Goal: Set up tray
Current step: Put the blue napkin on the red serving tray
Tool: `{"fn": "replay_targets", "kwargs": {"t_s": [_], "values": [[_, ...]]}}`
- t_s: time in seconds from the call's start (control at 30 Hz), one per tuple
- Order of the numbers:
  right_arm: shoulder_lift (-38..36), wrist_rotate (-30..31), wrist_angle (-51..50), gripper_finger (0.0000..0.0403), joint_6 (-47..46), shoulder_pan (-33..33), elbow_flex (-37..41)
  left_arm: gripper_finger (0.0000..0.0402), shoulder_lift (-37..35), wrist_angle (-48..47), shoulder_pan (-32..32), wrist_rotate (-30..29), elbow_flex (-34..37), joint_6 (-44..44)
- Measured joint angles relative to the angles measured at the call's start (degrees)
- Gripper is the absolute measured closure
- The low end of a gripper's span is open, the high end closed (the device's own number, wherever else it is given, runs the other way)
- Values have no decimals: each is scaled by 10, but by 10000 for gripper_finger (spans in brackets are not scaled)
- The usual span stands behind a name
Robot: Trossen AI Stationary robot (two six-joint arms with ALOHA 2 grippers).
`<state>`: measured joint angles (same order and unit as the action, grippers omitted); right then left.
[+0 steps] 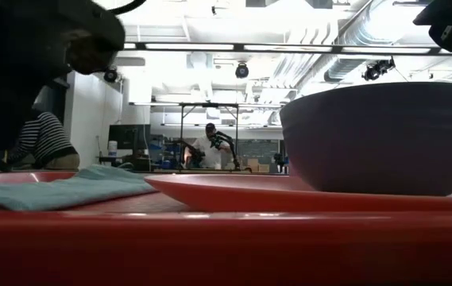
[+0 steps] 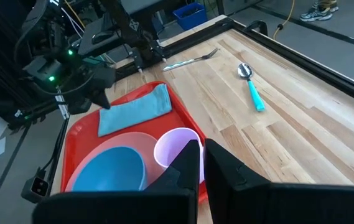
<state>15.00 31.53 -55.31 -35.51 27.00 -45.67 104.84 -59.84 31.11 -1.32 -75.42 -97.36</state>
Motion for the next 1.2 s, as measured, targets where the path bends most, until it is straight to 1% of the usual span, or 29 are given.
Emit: {"fn": "replay_targets", "kwargs": {"t_s": [0.1,0.17,0.3,0.43,0.57,0.8,0.93,1.07,1.2], "values": [[0,-2,0,403,-1,0,0,393,0,-27,0,2,2,0],[0,-2,-2,403,-3,0,0,393,4,-28,0,5,2,0],[0,-2,-2,403,-4,0,0,393,29,-24,1,37,2,8],[0,-4,-2,403,-6,0,0,393,52,26,1,64,3,24],[0,-5,-2,403,-11,0,0,393,63,78,5,67,0,18],[0,-5,-2,403,-11,0,0,393,80,79,20,82,-25,6],[0,-5,-2,403,-11,0,0,393,78,128,24,86,-32,7],[0,-4,-2,403,-6,0,0,393,78,92,23,61,-65,3],[0,-4,-2,403,-6,0,0,393,78,-18,17,12,-122,10]]}}
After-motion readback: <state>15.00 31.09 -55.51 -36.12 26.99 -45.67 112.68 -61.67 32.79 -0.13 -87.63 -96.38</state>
